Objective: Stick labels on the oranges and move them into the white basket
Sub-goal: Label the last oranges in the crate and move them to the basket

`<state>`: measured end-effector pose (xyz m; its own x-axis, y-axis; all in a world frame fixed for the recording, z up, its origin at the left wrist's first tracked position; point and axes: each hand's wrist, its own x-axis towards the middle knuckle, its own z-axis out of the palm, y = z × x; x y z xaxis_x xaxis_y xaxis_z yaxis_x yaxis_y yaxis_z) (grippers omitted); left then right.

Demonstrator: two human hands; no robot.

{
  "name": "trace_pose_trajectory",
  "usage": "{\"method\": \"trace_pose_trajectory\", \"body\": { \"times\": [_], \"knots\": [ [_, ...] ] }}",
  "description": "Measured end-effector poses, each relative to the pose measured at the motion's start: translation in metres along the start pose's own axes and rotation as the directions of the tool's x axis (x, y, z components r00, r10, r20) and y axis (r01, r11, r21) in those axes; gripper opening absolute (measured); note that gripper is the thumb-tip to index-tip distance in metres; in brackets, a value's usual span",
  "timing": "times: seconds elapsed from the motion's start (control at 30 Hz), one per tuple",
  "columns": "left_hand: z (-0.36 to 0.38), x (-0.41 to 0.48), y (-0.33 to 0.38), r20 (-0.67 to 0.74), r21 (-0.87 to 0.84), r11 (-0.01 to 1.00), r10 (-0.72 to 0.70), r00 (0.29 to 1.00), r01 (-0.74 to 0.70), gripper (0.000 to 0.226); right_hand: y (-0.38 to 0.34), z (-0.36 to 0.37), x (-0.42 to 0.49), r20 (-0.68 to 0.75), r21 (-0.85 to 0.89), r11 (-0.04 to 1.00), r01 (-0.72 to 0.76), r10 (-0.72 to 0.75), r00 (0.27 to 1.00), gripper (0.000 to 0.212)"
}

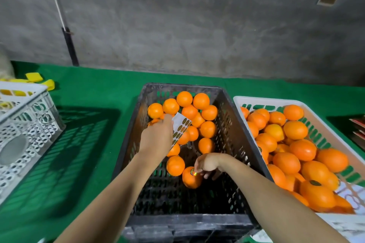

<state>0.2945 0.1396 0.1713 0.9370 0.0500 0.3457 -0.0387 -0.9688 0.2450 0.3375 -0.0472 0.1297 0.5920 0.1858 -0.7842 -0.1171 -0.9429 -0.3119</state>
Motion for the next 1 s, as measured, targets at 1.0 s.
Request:
{"method": "trace_pose_trajectory", "body": {
  "times": [1.0],
  "knots": [
    [0.005, 0.004, 0.004, 0.061, 0.076, 0.996, 0.051, 0.997, -0.056, 0.026, 0.001, 0.019, 0.025, 0.051, -0.184, 0.983, -0.028, 0.038, 0.998, 0.072]
  ]
}}
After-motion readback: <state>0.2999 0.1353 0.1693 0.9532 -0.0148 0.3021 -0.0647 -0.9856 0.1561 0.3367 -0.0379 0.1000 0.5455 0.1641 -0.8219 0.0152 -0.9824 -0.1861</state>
